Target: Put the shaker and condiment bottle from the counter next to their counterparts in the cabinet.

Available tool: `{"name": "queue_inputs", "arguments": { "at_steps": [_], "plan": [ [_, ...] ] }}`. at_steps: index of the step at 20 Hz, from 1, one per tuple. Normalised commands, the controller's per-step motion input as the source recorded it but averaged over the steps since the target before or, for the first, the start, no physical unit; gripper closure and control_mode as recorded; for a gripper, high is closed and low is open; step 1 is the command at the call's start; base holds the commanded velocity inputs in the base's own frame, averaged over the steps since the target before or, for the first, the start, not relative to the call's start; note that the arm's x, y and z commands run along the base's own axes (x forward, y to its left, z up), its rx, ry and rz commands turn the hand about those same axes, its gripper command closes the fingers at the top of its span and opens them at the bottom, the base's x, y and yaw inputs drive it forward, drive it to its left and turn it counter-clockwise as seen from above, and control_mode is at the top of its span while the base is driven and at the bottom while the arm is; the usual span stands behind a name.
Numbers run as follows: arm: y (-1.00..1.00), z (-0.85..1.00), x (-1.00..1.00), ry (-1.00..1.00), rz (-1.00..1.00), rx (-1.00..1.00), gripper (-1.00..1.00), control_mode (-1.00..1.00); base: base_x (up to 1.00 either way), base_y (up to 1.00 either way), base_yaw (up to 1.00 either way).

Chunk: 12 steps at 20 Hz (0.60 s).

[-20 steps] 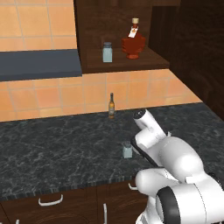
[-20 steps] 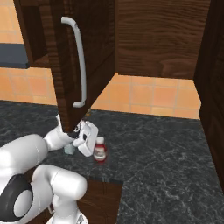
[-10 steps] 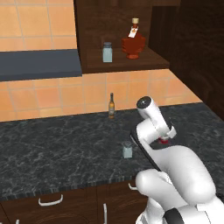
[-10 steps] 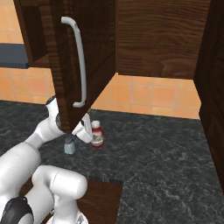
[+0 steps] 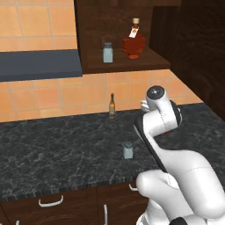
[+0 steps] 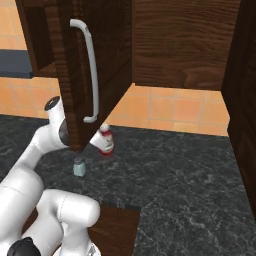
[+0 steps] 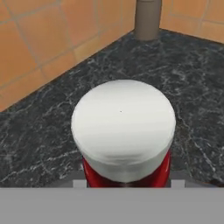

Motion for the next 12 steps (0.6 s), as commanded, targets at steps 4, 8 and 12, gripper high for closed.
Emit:
{"name": "queue_inputs", "arguments": {
  "at_steps": [4, 8, 12],
  "plan": [
    [0.43, 0.43, 0.00, 0.00, 0.24, -0.11, 1.00, -1.00, 0.00, 0.00, 0.00],
    [0.42, 0.44, 0.00, -0.02, 0.21, -0.20, 1.00, -1.00, 0.00, 0.00, 0.00],
    [0.30, 0.60, 0.00, -0.03, 0.21, -0.14, 1.00, -1.00, 0.00, 0.00, 0.00]
  ]
}}
